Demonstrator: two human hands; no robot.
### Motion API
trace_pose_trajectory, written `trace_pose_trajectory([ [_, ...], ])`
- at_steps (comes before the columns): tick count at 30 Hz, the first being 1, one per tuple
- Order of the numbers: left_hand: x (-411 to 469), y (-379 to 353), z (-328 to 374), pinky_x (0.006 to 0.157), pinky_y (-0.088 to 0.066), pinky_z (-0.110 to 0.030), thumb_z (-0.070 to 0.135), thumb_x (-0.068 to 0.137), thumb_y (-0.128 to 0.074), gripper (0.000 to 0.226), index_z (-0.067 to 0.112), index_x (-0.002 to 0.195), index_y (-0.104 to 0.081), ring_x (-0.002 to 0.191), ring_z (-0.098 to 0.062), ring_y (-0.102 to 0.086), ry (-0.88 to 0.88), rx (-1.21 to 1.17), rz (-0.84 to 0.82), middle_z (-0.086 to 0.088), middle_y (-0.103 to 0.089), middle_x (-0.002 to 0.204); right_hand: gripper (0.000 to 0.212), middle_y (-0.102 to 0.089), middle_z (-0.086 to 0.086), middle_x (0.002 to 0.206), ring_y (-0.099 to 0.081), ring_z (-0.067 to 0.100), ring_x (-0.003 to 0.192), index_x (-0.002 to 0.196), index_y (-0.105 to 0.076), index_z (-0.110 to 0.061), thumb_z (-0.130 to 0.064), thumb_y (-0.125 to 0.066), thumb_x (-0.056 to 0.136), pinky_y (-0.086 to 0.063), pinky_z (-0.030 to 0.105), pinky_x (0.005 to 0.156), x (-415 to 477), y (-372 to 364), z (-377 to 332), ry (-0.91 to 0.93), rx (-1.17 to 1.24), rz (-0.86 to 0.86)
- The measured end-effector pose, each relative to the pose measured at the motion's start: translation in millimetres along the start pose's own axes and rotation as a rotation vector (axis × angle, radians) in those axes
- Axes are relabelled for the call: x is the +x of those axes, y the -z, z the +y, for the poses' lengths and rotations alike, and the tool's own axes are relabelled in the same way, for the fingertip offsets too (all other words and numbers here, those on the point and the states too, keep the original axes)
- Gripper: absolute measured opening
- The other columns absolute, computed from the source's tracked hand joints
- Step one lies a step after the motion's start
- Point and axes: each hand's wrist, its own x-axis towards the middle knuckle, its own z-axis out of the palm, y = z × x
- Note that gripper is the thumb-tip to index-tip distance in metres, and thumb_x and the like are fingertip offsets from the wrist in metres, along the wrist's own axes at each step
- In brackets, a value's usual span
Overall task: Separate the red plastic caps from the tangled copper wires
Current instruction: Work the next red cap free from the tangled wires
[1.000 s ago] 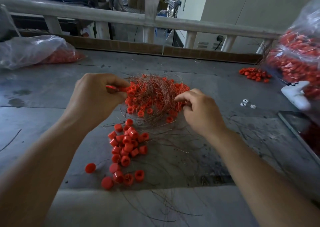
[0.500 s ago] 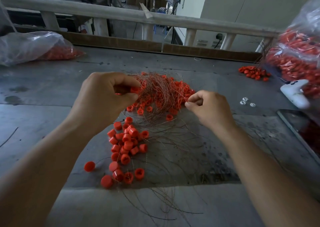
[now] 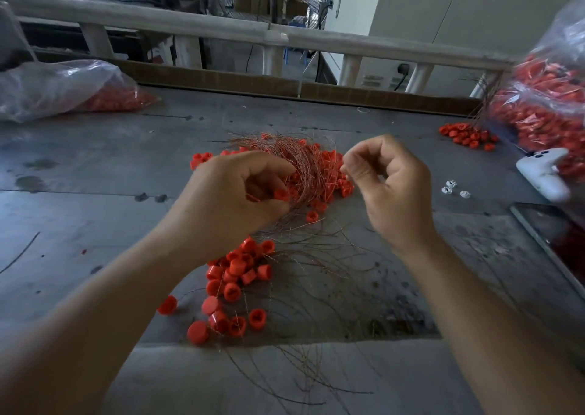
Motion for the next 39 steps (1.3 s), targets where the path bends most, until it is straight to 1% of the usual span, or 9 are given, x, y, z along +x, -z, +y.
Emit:
trace_pose_trajectory([
  [3,-2.8,-7.7,4.3,0.064,-0.047,-0.005,0.016,0.068,-0.073,0.044,0.050,0.091,-0.056,0.070,0.005,-0.063,-0.014,-0.043,-0.080,0.026,-0.064,0.086,0.007,-0.057,-0.016,0.077,-0.056,0.001,0.074,0.085,-0.059,-0.018,-0.012,-0.061,0.083,-0.044,0.009,0.069,-6.1,-8.6,-13.4,0.125,0.026,-0.109],
  [11,-4.5,-6.6,10.1,0.060,-0.053,-0.016,0.042,0.055,-0.065,0.023,0.043,0.079,-0.067,0.062,-0.008,-0.064,0.009,-0.289,-0.055,0.007,-0.070,0.075,0.018,-0.056,-0.005,0.087,-0.055,0.008,0.082,0.100,-0.066,-0.004,-0.001,-0.053,0.088,-0.045,0.015,0.075,-11.3,-13.4,-22.0,0.281,-0.083,-0.166],
  [17,-3.9,-4.0,11.6,0.059,-0.054,-0.020,0.037,0.063,-0.062,0.021,0.040,0.082,-0.071,0.062,-0.008,-0.064,-0.046,-0.328,-0.003,0.009,-0.070,0.071,0.026,-0.052,-0.018,0.074,-0.058,-0.001,0.074,0.092,-0.042,-0.024,-0.007,-0.059,0.082,-0.048,0.009,0.064,-13.7,-13.4,-25.3,0.149,0.071,-0.233],
  [20,-4.4,-4.5,12.7,0.060,-0.051,-0.013,0.028,0.071,-0.061,0.016,0.041,0.080,-0.065,0.064,0.000,-0.064,-0.091,-0.210,0.019,0.022,-0.068,0.070,0.023,-0.053,-0.016,0.074,-0.059,0.006,0.071,0.087,-0.043,-0.017,-0.011,-0.064,0.080,-0.048,0.011,0.059,-15.0,-13.9,-24.2,0.143,0.027,-0.219],
  [24,-5.3,-5.0,11.2,0.055,-0.053,-0.030,0.004,0.080,-0.066,0.035,0.040,0.077,-0.065,0.059,-0.014,-0.064,-0.126,-0.060,0.081,0.014,-0.068,0.074,0.024,-0.057,-0.011,0.073,-0.060,0.007,0.070,0.084,-0.048,-0.021,-0.010,-0.069,0.077,-0.048,0.011,0.061,-14.6,-14.0,-24.8,0.074,0.066,-0.225],
  [27,-4.2,-2.6,9.7,0.054,-0.052,-0.029,0.003,0.081,-0.065,0.035,0.037,0.075,-0.065,0.057,-0.016,-0.063,-0.106,-0.060,0.123,0.011,-0.068,0.072,0.009,-0.058,-0.007,0.074,-0.058,0.008,0.072,0.083,-0.063,-0.007,-0.011,-0.068,0.077,-0.048,0.015,0.063,-13.3,-13.0,-23.1,0.140,-0.054,-0.261],
  [30,-3.3,0.0,8.5,0.055,-0.053,-0.016,0.003,0.079,-0.064,0.032,0.035,0.077,-0.066,0.057,-0.007,-0.065,-0.062,-0.157,0.133,0.011,-0.069,0.071,0.008,-0.060,-0.003,0.077,-0.056,0.007,0.073,0.084,-0.069,-0.004,-0.010,-0.065,0.079,-0.046,0.015,0.066,-11.8,-12.2,-20.3,0.159,-0.158,-0.200],
  [34,-3.4,-2.5,10.5,0.062,-0.055,-0.018,0.017,0.065,-0.066,0.026,0.030,0.088,-0.066,0.064,-0.011,-0.069,0.015,-0.336,0.102,0.004,-0.071,0.078,0.008,-0.056,-0.001,0.076,-0.049,-0.002,0.067,0.086,-0.070,-0.004,-0.007,-0.067,0.079,-0.037,0.007,0.063,-5.8,-5.3,-20.7,0.209,-0.148,0.012],
  [39,-2.7,-5.8,11.6,0.066,-0.050,-0.009,0.021,0.055,-0.069,0.022,0.027,0.076,-0.069,0.072,-0.003,-0.068,0.045,-0.359,0.071,0.012,-0.072,0.082,0.011,-0.055,0.003,0.076,-0.051,0.004,0.067,0.089,-0.068,-0.002,-0.004,-0.067,0.079,-0.038,0.007,0.062,-1.9,1.7,-24.3,0.300,-0.156,0.116],
])
